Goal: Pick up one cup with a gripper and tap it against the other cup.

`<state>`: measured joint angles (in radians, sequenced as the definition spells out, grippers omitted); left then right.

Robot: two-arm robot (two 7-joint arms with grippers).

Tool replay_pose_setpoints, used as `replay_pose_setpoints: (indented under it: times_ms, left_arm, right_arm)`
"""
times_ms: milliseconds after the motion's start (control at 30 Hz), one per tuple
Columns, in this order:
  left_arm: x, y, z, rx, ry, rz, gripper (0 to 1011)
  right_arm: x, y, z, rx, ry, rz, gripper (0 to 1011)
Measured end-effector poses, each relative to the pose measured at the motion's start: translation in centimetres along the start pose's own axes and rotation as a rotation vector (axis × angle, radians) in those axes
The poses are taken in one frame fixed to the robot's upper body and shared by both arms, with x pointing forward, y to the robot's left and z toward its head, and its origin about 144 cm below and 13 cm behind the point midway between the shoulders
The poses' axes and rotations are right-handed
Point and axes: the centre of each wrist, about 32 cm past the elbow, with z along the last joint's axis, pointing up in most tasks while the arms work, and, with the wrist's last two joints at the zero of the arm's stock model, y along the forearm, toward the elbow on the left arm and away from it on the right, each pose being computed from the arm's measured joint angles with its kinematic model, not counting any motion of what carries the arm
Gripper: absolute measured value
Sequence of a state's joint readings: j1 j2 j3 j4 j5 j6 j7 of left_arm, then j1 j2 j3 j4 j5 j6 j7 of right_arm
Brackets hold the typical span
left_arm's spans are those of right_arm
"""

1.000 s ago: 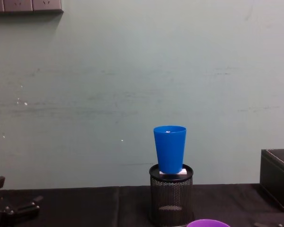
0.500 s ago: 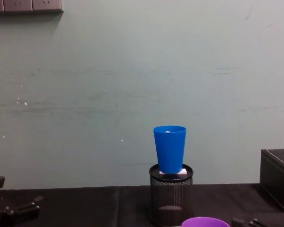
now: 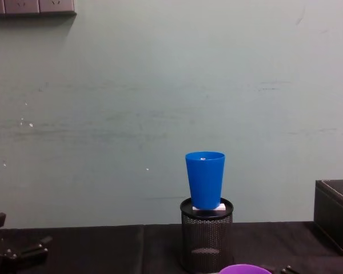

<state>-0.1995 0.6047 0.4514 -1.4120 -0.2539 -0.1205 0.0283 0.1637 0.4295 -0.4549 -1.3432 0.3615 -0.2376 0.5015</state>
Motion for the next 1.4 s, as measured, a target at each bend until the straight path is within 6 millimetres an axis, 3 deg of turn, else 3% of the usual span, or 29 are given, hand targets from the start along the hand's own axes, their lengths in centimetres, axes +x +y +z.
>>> replay_pose_setpoints:
  times_ms: [967, 1267, 1400]
  left_arm:
    - [0.0, 0.0, 0.0, 0.0, 0.0, 0.0, 1000]
    - [0.0, 0.0, 0.0, 0.0, 0.0, 0.0, 1000]
    - [0.0, 0.0, 0.0, 0.0, 0.0, 0.0, 1000]
  right_arm:
    - [-0.14, 0.96, -0.25, 0.002, -0.004, 0.003, 996]
    - [-0.15, 0.95, -0.26, 0.002, -0.002, 0.003, 791]
    - [-0.15, 0.95, -0.25, 0.003, -0.002, 0.003, 773]
